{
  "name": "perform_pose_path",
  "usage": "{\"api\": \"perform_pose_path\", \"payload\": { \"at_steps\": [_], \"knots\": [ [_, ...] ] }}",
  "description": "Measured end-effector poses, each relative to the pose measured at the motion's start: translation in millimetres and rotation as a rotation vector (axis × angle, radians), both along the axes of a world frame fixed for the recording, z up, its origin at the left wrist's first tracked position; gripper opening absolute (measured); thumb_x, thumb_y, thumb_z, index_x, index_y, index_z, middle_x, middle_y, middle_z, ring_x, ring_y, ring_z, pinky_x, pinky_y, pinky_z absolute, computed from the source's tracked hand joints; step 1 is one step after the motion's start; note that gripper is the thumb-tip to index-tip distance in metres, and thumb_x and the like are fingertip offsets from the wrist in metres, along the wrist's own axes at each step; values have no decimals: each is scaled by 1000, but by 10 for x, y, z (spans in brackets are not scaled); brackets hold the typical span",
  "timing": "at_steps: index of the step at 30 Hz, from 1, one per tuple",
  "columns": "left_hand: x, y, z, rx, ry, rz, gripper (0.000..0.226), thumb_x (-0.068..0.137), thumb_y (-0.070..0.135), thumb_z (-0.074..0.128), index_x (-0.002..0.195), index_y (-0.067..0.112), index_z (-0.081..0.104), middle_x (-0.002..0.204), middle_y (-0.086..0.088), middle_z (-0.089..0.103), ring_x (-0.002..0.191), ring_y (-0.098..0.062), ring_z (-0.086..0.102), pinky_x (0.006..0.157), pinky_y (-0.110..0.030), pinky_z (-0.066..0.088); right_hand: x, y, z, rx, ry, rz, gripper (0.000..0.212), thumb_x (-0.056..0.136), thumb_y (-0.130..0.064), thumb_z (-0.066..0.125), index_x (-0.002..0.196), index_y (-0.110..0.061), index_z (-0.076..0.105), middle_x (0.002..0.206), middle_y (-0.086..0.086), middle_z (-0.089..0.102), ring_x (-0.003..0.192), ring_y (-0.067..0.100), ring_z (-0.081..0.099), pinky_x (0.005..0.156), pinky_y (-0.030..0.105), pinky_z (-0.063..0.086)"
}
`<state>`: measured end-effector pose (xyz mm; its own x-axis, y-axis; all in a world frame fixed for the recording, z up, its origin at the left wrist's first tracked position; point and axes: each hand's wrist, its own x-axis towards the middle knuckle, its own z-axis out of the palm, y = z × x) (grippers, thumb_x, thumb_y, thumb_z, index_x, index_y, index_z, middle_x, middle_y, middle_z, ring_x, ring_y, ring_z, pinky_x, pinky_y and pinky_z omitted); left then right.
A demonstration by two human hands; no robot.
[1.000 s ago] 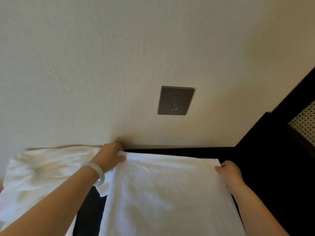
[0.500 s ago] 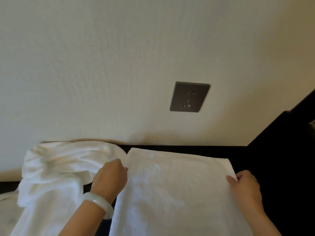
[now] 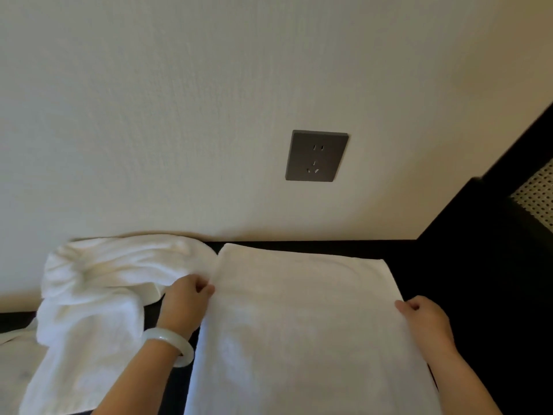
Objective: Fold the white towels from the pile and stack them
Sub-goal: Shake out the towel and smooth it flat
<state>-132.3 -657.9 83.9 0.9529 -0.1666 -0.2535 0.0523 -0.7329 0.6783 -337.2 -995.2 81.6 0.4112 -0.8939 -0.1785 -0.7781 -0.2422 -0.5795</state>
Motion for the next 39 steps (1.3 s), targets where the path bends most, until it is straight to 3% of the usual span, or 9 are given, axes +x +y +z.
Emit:
{"api": "perform_pose_path", "payload": {
  "at_steps": [3, 7, 11, 17, 21, 25, 31, 34, 39],
  "knots": [
    [-193, -84, -9, 87, -276, 13, 12, 91, 14, 64, 89, 5, 57, 89, -11, 59, 85, -30, 57, 78, -39, 46, 26, 136, 73, -163, 55, 13, 16, 95, -16, 62, 96, 0, 59, 87, 19, 63, 79, 35, 58, 68, 40, 46],
    [-541, -314, -87, 262, -643, -184, 32, 82, 12, 72, 108, -4, 66, 111, -24, 62, 101, -44, 62, 86, -49, 51, 183, 626, 59, -483, 118, 316, 44, 88, -12, 69, 129, 3, 58, 130, 24, 58, 121, 42, 53, 103, 47, 38],
    [-779, -418, -231, 371, -617, -539, 59, 94, 39, 33, 136, 5, 56, 145, -13, 49, 133, -32, 47, 108, -43, 24, 361, 1218, -265, -431, 81, 969, 65, 103, -40, 39, 156, -27, 4, 163, -5, -5, 151, 19, -8, 121, 38, -7],
    [-542, -323, -251, 568, -424, -474, 84, 81, 55, -23, 153, 13, -12, 161, -5, -21, 145, -21, -26, 119, -42, -17, 383, 499, -175, -425, 466, 511, 70, 102, -56, 15, 158, -20, -5, 166, -3, -11, 151, 13, -13, 122, 45, -7],
    [-513, -711, -115, 461, -529, -598, 71, 96, 48, -2, 156, 12, 10, 163, -8, 0, 150, -28, -7, 121, -46, -9, 663, 636, -67, -515, 303, 693, 66, 103, -53, 22, 158, -22, 2, 164, -6, -9, 151, 13, -14, 119, 39, -18],
    [-280, -857, -270, 531, -529, -759, 61, 98, 53, -1, 155, 32, -10, 163, 5, -17, 147, -22, -23, 118, -47, -18, 810, 839, -236, -466, 236, 1042, 63, 102, -55, 20, 157, -31, 0, 156, -16, -18, 148, 6, -19, 118, 33, -19],
    [21, -523, -371, 586, -450, -460, 81, 83, 54, -21, 156, 23, -5, 164, -1, -8, 150, -18, -13, 119, -43, -14, 510, -111, -197, -390, 451, 490, 66, 103, -51, 17, 157, -22, -7, 166, 0, -5, 152, 16, -7, 123, 39, -2],
    [-185, -653, -218, 543, -448, -417, 78, 91, 50, -5, 155, 11, 15, 163, -12, 9, 151, -28, 1, 121, -47, -5, 565, 10, -72, -490, 400, 423, 68, 103, -50, 17, 158, -12, 7, 166, 8, 8, 153, 24, 3, 123, 48, 3],
    [-742, -630, -229, 416, -537, -684, 58, 96, 44, 32, 146, 17, 45, 154, -7, 37, 141, -29, 37, 110, -48, 20, 489, 1044, -218, -538, 125, 932, 65, 97, -47, 26, 151, -14, 37, 159, 6, 27, 147, 28, 27, 118, 45, 10]
  ]
}}
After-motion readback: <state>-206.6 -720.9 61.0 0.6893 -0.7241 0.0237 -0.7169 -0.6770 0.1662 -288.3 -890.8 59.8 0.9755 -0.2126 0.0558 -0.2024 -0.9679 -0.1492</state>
